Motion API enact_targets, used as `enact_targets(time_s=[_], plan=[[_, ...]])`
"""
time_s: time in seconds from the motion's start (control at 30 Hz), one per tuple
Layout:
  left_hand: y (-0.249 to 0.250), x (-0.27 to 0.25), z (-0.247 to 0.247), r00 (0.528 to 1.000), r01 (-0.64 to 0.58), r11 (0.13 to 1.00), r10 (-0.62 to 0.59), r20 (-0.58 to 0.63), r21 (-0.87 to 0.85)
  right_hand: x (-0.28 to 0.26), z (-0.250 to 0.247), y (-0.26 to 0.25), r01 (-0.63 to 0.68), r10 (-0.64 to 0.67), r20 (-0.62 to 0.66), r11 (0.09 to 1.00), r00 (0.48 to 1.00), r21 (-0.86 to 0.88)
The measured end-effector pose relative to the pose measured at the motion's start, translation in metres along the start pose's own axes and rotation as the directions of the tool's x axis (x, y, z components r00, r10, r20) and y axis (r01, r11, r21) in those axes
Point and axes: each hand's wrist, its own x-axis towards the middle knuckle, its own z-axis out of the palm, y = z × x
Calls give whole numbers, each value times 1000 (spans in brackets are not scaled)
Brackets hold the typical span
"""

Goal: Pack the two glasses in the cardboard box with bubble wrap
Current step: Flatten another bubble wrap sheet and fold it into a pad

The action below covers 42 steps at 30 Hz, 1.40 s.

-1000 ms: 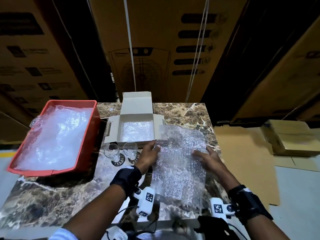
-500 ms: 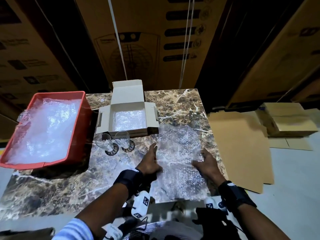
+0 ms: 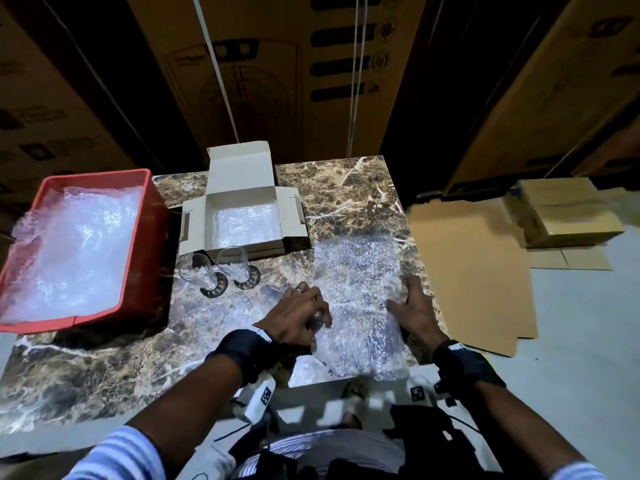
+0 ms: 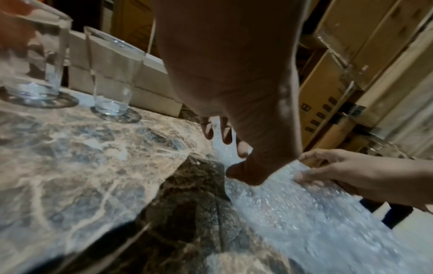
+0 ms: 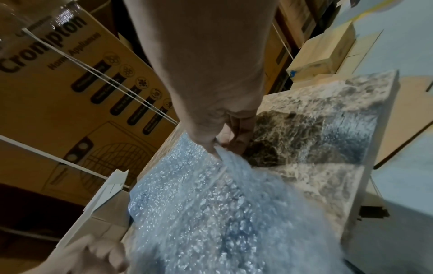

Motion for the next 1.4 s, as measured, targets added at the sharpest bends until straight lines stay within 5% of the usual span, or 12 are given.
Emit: enact_targets(time_s=[0.17, 0.33, 0.47, 0.57, 0.63, 0.7, 0.8, 1.03, 1.17, 1.27, 1.4], plan=[[3, -9, 10, 981, -89, 993, 75, 181, 71, 3, -7, 0, 19, -17, 24, 996, 1000, -90], [7, -13, 20, 986, -82, 985, 57, 158, 154, 0, -18, 6, 196, -175, 139, 969, 975, -150], [12, -10, 20, 996, 81, 982, -72, 57, -173, 0, -30, 1, 267, -212, 229, 932, 950, -244], [17, -9, 7, 977, 193, 756, -205, 53, -625, 4, -39, -2, 256, -176, 284, 926, 943, -276], [17, -5, 0, 966, 199, 623, -256, 43, -757, 6, -46, -4, 270, -184, 304, 924, 935, -270], [15, -1, -2, 950, 202, 555, -311, 23, -807, 9, -53, -4, 292, -188, 338, 913, 922, -286], [8, 4, 1, 934, 187, 566, -356, -34, -803, 10, -57, -3, 259, -138, 350, 908, 927, -329], [-5, 22, 5, 890, 164, 540, -442, -112, -825, 8, -60, 2, 190, -77, 534, 969, 842, -160], [-10, 37, 4, 888, 174, 515, -451, -92, -839, 11, -45, 6, 48, -64, 382, 998, 922, 52], [-5, 47, -3, 896, 174, 465, -440, -56, -868, 10, -36, 4, 76, -121, 239, 980, 963, 186], [-11, 57, 3, 910, 207, 404, -413, 24, -891, 20, -23, 8, 118, -137, 113, 980, 984, 160]])
